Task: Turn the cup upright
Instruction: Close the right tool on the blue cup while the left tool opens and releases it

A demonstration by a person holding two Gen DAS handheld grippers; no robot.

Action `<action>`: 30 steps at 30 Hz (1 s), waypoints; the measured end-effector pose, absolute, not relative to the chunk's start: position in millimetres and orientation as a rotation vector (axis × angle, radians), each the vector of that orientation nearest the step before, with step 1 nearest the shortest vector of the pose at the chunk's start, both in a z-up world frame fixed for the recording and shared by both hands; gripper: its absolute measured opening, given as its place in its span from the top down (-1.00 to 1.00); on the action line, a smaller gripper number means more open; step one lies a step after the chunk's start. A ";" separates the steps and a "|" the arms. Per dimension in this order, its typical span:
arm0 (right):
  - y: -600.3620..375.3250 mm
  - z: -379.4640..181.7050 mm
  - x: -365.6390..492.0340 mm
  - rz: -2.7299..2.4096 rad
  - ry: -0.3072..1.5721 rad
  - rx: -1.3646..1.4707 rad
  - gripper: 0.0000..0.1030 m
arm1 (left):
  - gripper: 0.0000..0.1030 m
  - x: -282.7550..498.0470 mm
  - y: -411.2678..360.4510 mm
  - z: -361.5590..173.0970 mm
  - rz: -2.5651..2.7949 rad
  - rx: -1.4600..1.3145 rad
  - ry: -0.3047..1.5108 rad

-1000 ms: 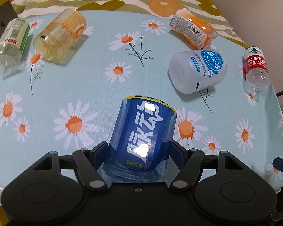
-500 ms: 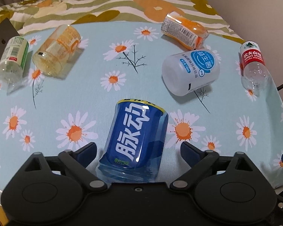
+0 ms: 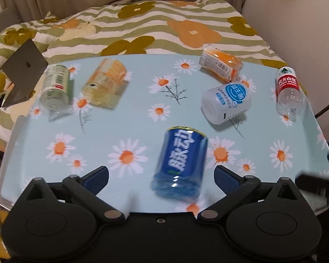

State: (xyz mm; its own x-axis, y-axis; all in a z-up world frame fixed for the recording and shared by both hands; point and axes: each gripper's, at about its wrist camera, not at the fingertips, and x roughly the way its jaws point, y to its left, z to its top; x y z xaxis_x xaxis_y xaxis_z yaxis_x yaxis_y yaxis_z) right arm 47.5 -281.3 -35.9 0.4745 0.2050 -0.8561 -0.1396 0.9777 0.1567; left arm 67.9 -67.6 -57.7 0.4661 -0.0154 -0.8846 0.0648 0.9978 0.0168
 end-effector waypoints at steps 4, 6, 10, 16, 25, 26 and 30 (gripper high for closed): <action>-257.5 -30.4 65.8 0.226 1.085 0.089 -1.00 | -1.00 61.3 -41.4 -55.2 -0.072 0.050 1.083; -246.0 -35.0 78.4 0.231 1.134 0.133 -1.00 | -1.00 60.1 -27.2 -55.8 -0.083 0.050 1.085; -225.5 -52.2 108.0 0.219 1.254 0.281 -1.00 | -1.00 59.6 0.4 -60.0 -0.105 0.034 1.097; -198.1 -80.4 148.7 0.175 1.343 0.440 -1.00 | -1.00 62.0 36.6 -77.8 -0.139 0.005 1.147; -181.2 -119.0 168.3 0.107 1.426 0.536 -0.72 | -1.00 67.9 68.9 -88.0 -0.145 0.012 1.171; -181.6 -121.3 167.3 0.100 1.429 0.543 -0.67 | -1.00 68.1 71.9 -88.7 -0.143 0.006 1.174; -184.2 -126.5 164.3 0.092 1.426 0.570 -0.44 | -1.00 69.0 78.1 -90.5 -0.140 -0.005 1.182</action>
State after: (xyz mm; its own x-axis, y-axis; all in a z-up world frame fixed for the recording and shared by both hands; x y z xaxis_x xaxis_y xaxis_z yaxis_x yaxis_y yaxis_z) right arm 164.3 -184.2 -126.5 0.1652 0.3920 -0.9050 0.2727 0.8637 0.4239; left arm 69.0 78.1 -90.5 0.3714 -0.1115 -0.9217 0.1061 0.9913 -0.0772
